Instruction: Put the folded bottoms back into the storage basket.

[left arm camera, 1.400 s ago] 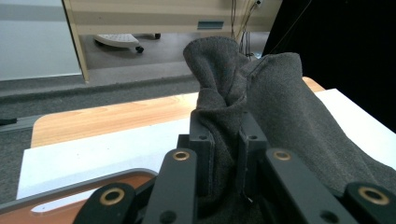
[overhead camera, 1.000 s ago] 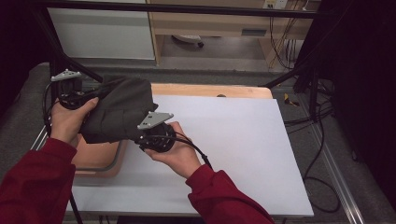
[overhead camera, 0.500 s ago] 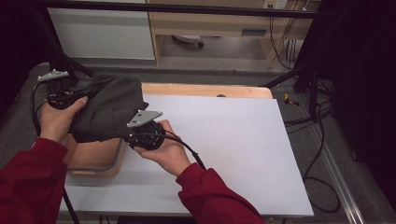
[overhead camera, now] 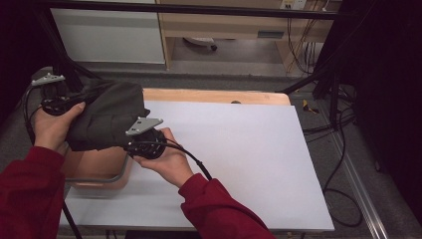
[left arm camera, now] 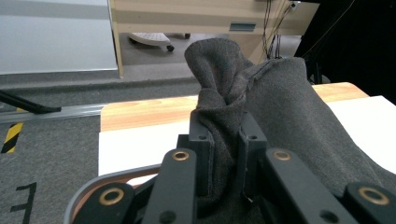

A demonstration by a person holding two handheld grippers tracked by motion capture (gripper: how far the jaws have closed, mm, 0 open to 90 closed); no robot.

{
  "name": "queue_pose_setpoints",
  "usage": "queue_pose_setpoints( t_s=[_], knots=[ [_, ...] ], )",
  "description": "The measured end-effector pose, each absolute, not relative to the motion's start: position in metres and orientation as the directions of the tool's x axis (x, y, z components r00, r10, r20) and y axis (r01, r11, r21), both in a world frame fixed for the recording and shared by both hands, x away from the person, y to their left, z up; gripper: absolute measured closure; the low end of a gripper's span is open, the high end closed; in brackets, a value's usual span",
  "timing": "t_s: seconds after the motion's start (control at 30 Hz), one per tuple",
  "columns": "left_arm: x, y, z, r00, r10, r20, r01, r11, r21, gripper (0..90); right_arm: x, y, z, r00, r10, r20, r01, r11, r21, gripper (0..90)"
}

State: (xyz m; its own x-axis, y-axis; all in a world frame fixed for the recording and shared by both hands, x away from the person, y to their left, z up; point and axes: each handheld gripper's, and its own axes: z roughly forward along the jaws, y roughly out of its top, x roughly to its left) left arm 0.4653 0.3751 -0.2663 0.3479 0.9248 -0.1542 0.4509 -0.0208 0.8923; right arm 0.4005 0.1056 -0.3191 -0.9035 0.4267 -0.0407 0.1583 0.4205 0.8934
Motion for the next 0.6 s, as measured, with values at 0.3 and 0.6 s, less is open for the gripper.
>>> queue_pose_setpoints(
  t_s=[0.3,0.6],
  knots=[
    [0.463,0.39,-0.27,0.336,0.929,-0.153,0.46,-0.02,0.888,79.5,0.4,0.121,-0.323,-0.909,0.416,-0.034,0.159,0.419,0.894,65.6],
    [0.46,0.4,-0.275,0.331,0.931,-0.156,0.475,-0.022,0.88,79.5,0.397,0.132,-0.328,-0.915,0.404,-0.027,0.163,0.428,0.889,65.6]
  ],
)
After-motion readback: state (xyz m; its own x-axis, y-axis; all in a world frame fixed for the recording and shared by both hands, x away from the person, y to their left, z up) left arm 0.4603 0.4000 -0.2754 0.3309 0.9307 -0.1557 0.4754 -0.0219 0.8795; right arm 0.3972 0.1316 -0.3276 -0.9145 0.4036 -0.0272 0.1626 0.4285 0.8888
